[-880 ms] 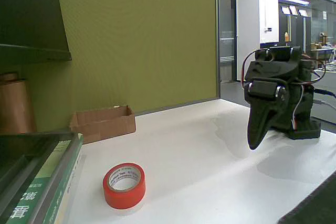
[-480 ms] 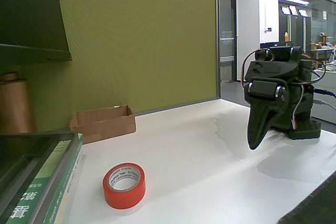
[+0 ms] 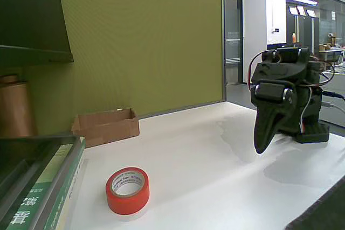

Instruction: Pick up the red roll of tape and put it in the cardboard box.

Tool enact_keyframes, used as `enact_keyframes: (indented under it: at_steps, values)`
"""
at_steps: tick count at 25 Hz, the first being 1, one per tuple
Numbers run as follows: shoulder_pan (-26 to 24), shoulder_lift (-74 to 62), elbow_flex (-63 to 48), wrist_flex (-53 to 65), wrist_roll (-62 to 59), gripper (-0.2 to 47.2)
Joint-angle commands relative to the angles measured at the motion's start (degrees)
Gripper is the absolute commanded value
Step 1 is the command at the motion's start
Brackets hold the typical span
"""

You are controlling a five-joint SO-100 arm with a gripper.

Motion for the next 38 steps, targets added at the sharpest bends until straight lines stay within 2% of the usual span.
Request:
enact_keyframes:
  at_steps: [1, 9, 14, 16, 17, 20, 25, 31, 38]
  values:
    - [-0.79, 4.83, 2.29, 0.26, -0.7, 0.1]
    - [-0.79, 4.83, 2.29, 0.26, -0.62, 0.1]
    - [0.18, 2.46, 2.2, -7.03, -3.87, 4.1]
    - [0.53, 0.09, -0.35, -8.44, -4.83, 7.3]
    - [0.7, -1.76, -2.11, -9.05, -5.19, 8.0]
    - [2.11, -9.93, -8.96, -11.43, -8.53, 14.5]
    - [4.13, -26.46, -23.99, -14.5, -10.81, 18.0]
    - [7.03, -42.71, -38.76, -12.83, -14.41, 23.7]
    - [8.7, -60.64, -51.77, -12.83, -9.58, 26.8]
